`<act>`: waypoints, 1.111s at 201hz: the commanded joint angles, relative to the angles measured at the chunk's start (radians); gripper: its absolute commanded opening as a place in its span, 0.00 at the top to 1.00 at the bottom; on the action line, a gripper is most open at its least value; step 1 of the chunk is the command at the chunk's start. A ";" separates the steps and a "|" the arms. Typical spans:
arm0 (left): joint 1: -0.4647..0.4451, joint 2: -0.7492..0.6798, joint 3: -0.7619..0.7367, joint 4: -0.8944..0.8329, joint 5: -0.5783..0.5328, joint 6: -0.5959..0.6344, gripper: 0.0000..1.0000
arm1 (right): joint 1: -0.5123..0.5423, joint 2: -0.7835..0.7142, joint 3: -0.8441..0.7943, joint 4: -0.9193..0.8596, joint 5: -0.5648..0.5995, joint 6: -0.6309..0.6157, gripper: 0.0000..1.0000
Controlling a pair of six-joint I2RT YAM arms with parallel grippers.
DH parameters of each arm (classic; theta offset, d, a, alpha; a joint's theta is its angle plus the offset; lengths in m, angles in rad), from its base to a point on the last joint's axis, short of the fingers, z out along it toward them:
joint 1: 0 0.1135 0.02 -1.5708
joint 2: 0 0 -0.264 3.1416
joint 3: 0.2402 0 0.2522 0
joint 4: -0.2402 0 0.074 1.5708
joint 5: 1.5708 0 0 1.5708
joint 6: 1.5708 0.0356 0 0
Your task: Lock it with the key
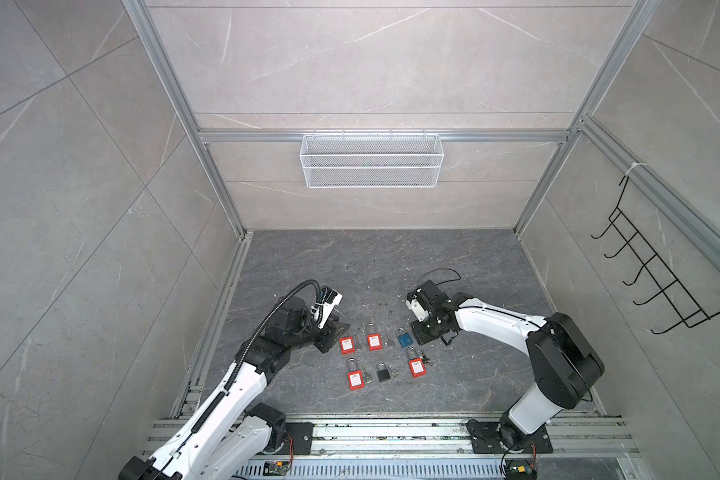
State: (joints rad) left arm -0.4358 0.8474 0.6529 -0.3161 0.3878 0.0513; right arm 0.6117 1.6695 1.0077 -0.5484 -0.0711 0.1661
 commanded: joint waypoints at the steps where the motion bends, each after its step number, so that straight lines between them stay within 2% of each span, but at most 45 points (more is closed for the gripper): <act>1: 0.007 -0.026 0.005 0.004 -0.056 -0.033 0.58 | 0.022 0.022 0.034 -0.017 0.006 0.030 0.98; 40: 0.012 -0.037 0.016 -0.016 -0.142 -0.018 0.49 | 0.034 -0.032 0.046 -0.060 0.131 0.054 0.70; 55: 0.023 -0.048 0.017 -0.013 -0.196 -0.018 0.42 | 0.034 -0.084 0.047 -0.054 0.155 0.050 0.59; 69: 0.045 -0.059 0.015 -0.002 -0.238 -0.026 0.37 | 0.034 -0.132 0.058 -0.048 0.167 0.026 0.55; 79: 0.068 -0.065 0.011 0.011 -0.261 -0.031 0.36 | 0.034 -0.168 0.061 -0.034 0.179 0.013 0.48; 85: 0.083 -0.069 0.005 0.024 -0.280 -0.035 0.35 | 0.033 -0.194 0.056 -0.018 0.216 0.005 0.39; 87: 0.087 -0.070 0.003 0.028 -0.289 -0.036 0.34 | 0.033 -0.205 0.053 -0.013 0.229 0.002 0.31; 91: 0.097 -0.074 -0.003 0.039 -0.308 -0.039 0.33 | 0.032 -0.226 0.045 0.003 0.259 -0.004 0.06; 94: 0.103 -0.077 -0.010 0.049 -0.323 -0.039 0.32 | 0.030 -0.243 0.037 0.017 0.283 -0.010 0.01; 111: 0.147 -0.088 -0.066 0.129 -0.439 -0.032 0.29 | -0.001 -0.334 -0.043 0.132 0.407 -0.045 0.01; 124: 0.191 -0.083 -0.127 0.236 -0.578 -0.073 0.24 | -0.058 -0.401 -0.138 0.276 0.442 -0.079 0.01; 135: 0.251 -0.061 -0.182 0.334 -0.632 -0.096 0.22 | -0.119 -0.444 -0.218 0.395 0.448 -0.118 0.00; 157: 0.385 0.045 -0.291 0.568 -0.590 -0.112 0.21 | -0.207 -0.459 -0.342 0.622 0.516 -0.205 0.01; 178: 0.479 0.205 -0.317 0.755 -0.514 -0.167 0.19 | -0.316 -0.424 -0.485 0.910 0.397 -0.217 0.01; 202: 0.488 0.406 -0.321 0.947 -0.458 -0.124 0.18 | -0.367 -0.340 -0.601 1.204 0.349 -0.242 0.01; 206: 0.488 0.434 -0.318 0.989 -0.442 -0.116 0.17 | -0.373 -0.319 -0.627 1.279 0.344 -0.251 0.01; 214: 0.488 0.461 -0.289 0.968 -0.383 -0.071 0.02 | -0.390 -0.292 -0.649 1.333 0.334 -0.240 0.01; 223: 0.488 0.497 -0.282 1.002 -0.327 -0.025 0.00 | -0.422 -0.254 -0.694 1.439 0.293 -0.221 0.01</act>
State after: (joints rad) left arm 0.0502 1.2781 0.3267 0.4377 -0.0853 -0.0494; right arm 0.2337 1.3449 0.3916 0.4755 0.3050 -0.0391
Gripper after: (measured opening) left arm 0.964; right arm 0.993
